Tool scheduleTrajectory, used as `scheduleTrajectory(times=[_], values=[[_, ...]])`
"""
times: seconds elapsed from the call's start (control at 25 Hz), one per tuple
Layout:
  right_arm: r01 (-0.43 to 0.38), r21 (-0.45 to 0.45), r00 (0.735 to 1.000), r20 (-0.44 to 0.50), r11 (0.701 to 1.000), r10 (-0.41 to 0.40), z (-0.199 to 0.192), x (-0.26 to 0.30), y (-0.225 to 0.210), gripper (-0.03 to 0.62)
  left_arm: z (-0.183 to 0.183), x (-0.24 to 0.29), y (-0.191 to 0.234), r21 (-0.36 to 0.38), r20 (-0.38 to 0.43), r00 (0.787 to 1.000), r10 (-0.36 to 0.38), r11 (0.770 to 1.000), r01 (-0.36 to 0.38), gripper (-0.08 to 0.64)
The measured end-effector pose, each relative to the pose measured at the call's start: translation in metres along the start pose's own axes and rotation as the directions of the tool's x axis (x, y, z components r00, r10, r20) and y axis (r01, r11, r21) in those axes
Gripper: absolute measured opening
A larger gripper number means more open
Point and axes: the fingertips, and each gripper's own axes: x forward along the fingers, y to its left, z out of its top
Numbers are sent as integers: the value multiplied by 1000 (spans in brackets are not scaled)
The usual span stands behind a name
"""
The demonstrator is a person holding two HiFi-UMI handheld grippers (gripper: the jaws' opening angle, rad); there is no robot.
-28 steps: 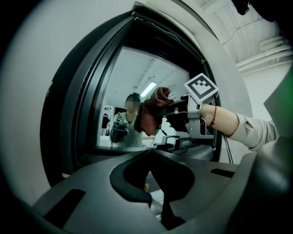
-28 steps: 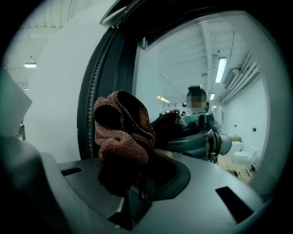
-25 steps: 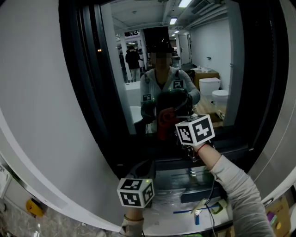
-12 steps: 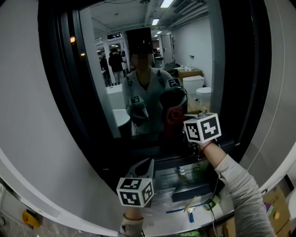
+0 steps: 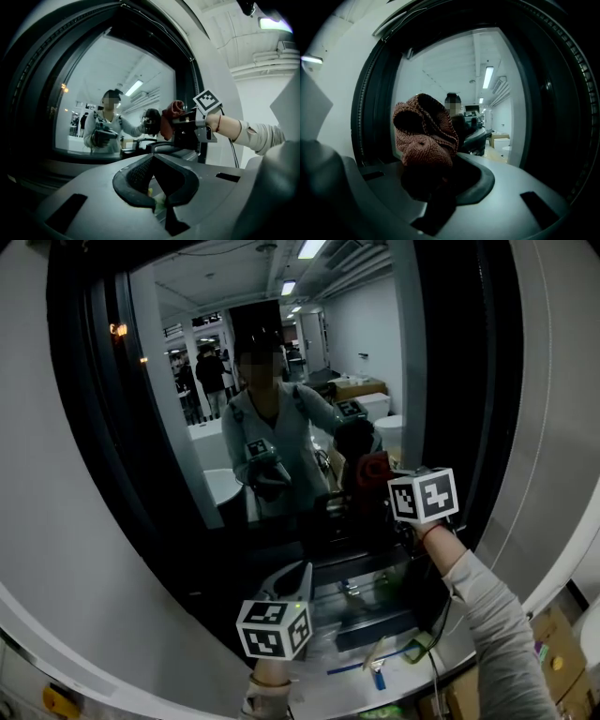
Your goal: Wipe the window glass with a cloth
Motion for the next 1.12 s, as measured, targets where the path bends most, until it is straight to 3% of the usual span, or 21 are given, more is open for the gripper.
scheduleTrajectory(times=[0.56, 1.12], values=[[166, 61, 986, -28, 984, -165, -24, -26, -84, 44, -6, 28, -24, -4, -15, 998, -61, 998, 61, 5], [184, 91, 983, 3, 979, -185, -29, -29, -91, 44, -7, 28, -20, 3, -18, 998, -56, 998, 56, 5]])
